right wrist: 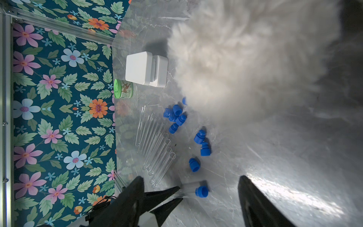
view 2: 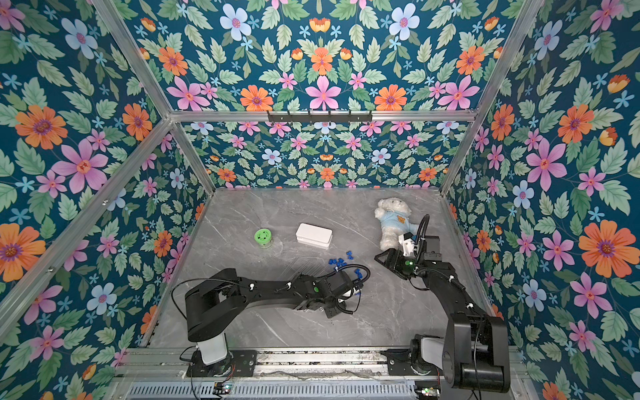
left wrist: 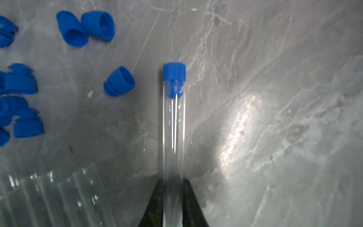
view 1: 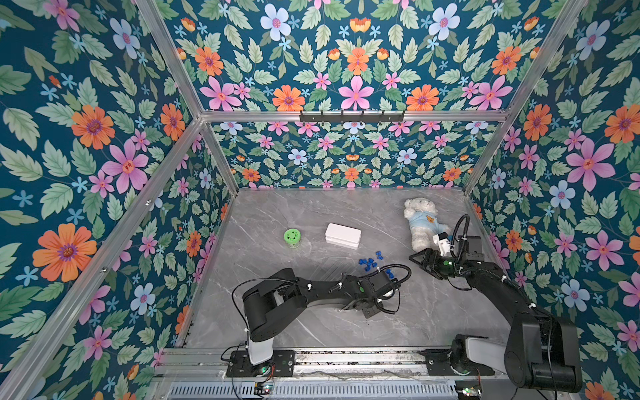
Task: Remove stoppers from test tubes
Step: Pick up the test tube at the center of the board.
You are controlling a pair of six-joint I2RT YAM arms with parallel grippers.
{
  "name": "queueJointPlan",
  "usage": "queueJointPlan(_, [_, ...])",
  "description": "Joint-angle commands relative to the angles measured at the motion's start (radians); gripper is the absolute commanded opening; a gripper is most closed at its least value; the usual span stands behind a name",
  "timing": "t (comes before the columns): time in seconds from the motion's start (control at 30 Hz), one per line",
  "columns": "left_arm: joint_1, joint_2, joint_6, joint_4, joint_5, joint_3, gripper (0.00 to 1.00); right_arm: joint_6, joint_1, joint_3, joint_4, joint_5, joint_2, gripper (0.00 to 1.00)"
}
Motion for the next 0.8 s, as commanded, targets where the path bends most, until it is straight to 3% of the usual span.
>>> queueJointPlan(0.0, [0.008,-0.04,0.015,0.001,-0.012,-0.017,0.07,0.0,-0.001,0.004,-0.004,0.001,-0.006,0.77])
queueJointPlan(0.27, [0.087,-0.205,0.032,0.016,-0.016,-0.11,0.05,0.0,0.026,0.013,0.042,-0.059,0.02,0.77])
queueJointPlan(0.43, [0.155,-0.32,0.042,0.013,-0.029,-0.17,0.03,-0.007,0.158,0.067,0.093,-0.083,0.086,0.77])
queueJointPlan(0.77, [0.207,-0.437,0.052,0.076,-0.061,-0.251,0.0,-0.036,0.307,0.223,0.122,-0.239,0.303,0.75])
